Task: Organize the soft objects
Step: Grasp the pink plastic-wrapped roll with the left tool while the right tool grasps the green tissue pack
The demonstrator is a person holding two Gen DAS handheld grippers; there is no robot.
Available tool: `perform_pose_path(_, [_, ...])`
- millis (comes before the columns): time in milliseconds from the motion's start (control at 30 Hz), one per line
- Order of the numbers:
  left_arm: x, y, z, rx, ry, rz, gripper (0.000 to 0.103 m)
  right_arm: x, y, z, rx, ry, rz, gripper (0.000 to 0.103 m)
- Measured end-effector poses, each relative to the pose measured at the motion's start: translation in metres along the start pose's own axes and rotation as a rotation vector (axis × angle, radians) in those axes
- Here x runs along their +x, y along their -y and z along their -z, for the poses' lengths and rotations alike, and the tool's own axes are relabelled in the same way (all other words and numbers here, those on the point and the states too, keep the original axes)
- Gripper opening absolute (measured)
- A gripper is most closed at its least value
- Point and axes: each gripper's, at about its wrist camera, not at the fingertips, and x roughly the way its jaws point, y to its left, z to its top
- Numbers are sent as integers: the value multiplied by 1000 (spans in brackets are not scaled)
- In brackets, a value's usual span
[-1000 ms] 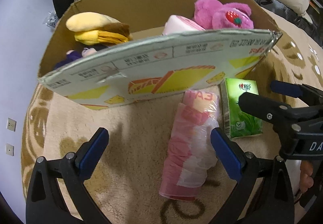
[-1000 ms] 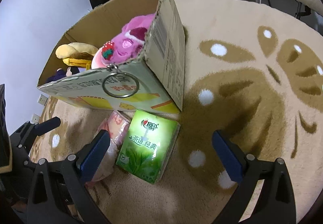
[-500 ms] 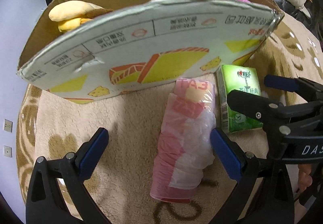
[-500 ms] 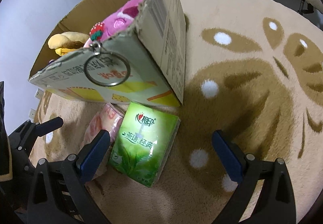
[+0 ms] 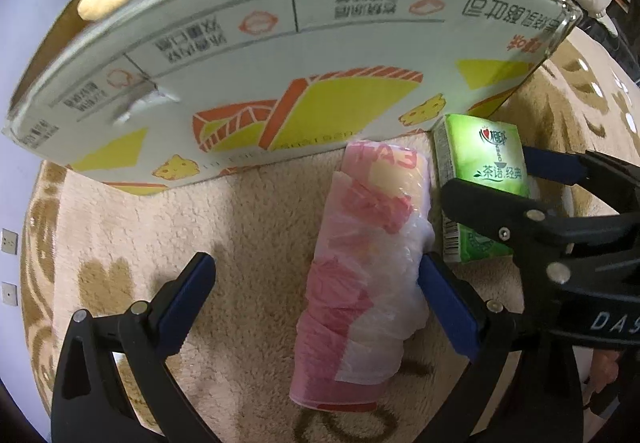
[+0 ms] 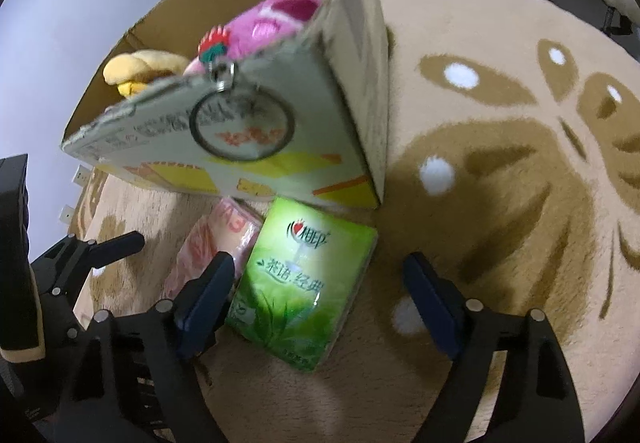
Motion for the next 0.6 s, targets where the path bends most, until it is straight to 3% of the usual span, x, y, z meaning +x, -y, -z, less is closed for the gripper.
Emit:
perform_pose_path(133, [13, -1, -4, -18, -18, 10, 101, 5, -5, 1, -18, -5, 15, 84])
perform_pose_path(267, [13, -4, -5, -21, -15, 23, 99, 8, -7, 2, -18, -1, 31, 72])
perform_pose_path(467, [18, -17, 6, -33, -11, 65, 86, 5, -8, 5, -28, 9, 39, 69])
perform_pose_path(600, [12, -19, 14, -16, 7, 52, 71, 0, -7, 9, -31, 13, 33, 68])
